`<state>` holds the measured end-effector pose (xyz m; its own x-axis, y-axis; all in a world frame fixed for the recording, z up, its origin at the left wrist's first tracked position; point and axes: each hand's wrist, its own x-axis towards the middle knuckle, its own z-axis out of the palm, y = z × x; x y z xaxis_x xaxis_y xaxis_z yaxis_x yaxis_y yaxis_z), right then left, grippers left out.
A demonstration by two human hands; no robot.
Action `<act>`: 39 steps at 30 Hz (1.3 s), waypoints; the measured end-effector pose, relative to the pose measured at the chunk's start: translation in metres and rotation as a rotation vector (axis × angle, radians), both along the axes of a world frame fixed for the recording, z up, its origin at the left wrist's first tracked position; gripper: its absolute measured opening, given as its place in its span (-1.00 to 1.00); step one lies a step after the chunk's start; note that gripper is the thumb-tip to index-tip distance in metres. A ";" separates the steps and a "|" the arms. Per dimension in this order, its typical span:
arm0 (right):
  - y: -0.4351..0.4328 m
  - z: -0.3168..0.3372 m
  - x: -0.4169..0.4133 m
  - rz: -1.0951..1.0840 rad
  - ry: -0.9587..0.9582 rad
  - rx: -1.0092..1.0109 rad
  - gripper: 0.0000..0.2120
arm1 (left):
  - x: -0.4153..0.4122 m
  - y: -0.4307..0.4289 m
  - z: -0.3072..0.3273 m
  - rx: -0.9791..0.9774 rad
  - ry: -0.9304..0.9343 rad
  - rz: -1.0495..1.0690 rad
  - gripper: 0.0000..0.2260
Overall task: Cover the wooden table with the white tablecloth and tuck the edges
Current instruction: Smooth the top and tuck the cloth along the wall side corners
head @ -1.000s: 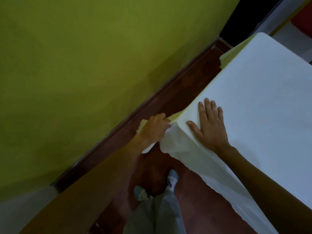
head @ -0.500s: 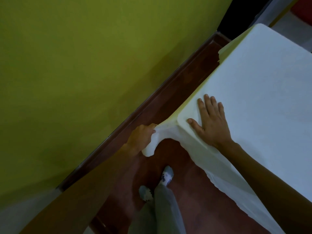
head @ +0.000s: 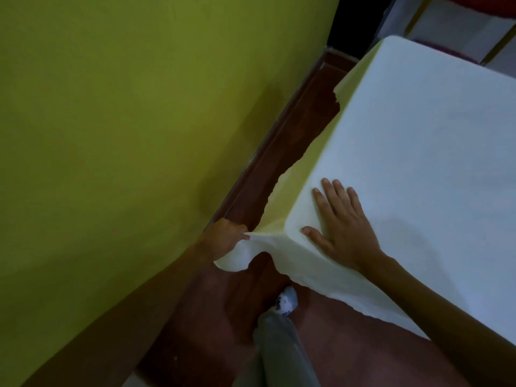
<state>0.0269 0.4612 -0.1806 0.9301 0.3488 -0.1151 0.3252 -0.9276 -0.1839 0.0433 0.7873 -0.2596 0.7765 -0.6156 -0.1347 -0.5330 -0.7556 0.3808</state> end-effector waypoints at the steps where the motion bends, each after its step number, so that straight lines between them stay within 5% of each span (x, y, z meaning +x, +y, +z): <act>1: 0.000 0.002 -0.001 0.000 0.008 0.002 -0.18 | 0.009 -0.002 0.001 0.021 0.009 -0.069 -0.83; 6: 0.012 0.009 -0.003 -0.051 0.026 -0.027 0.01 | 0.055 -0.014 -0.011 0.091 0.026 -0.195 -0.99; 8: 0.022 0.010 -0.003 -0.065 0.011 -0.023 0.07 | 0.067 -0.020 -0.011 0.102 0.045 -0.218 -0.78; 13: 0.049 0.006 -0.002 -0.075 0.026 -0.074 0.20 | 0.093 -0.029 -0.008 0.111 0.019 -0.358 -0.71; 20: 0.063 0.002 -0.003 -0.122 0.002 -0.148 0.14 | 0.115 -0.033 -0.002 0.062 -0.073 -0.409 -0.90; 28: 0.067 0.008 -0.003 -0.150 0.003 -0.199 0.17 | 0.100 0.004 -0.007 -0.004 -0.116 -0.597 -0.79; 33: 0.071 0.012 -0.005 -0.158 0.008 -0.180 0.22 | 0.062 0.023 -0.010 -0.024 0.232 -0.427 -0.63; 36: 0.073 0.013 -0.006 -0.174 0.011 -0.169 0.22 | 0.034 0.033 -0.015 0.044 0.257 -0.334 -0.53; 39: 0.075 0.013 -0.007 -0.194 0.034 -0.183 0.23 | 0.015 0.037 -0.020 0.027 0.266 -0.155 -0.71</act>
